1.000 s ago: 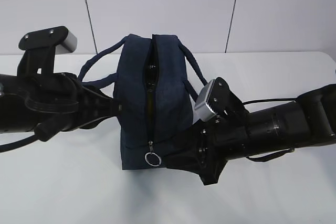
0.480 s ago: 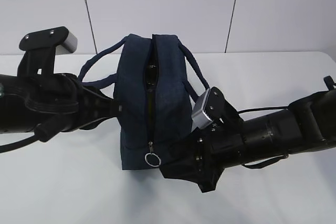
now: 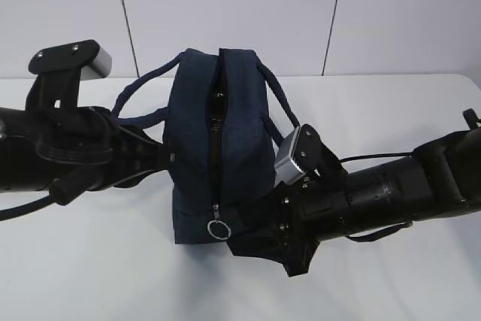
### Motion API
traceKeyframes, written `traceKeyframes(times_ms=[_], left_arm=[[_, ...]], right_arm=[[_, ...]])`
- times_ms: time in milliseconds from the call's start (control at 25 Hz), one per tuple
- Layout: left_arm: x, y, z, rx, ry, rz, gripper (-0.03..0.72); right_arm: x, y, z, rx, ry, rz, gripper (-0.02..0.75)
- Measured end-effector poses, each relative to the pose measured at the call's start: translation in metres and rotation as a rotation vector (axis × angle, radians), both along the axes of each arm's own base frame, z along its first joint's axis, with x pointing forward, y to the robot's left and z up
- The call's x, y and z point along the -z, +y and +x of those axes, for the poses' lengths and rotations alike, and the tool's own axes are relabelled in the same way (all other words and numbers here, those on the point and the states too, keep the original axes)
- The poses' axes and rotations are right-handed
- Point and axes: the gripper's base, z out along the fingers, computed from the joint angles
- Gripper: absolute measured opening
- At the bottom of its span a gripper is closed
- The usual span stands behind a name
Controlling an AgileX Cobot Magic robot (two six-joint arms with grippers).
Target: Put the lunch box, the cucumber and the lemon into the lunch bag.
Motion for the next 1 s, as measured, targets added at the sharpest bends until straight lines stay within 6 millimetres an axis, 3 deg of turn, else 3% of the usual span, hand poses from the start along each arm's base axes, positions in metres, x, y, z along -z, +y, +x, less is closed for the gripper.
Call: traceKeyframes(times_ms=[1000], left_arm=[[0.0022,-0.0005,0.0006,0.002,0.004,0.007,-0.008]], right_arm=[[0.0021,0.0001,0.0010,-0.007,-0.029,-0.004,0.389]])
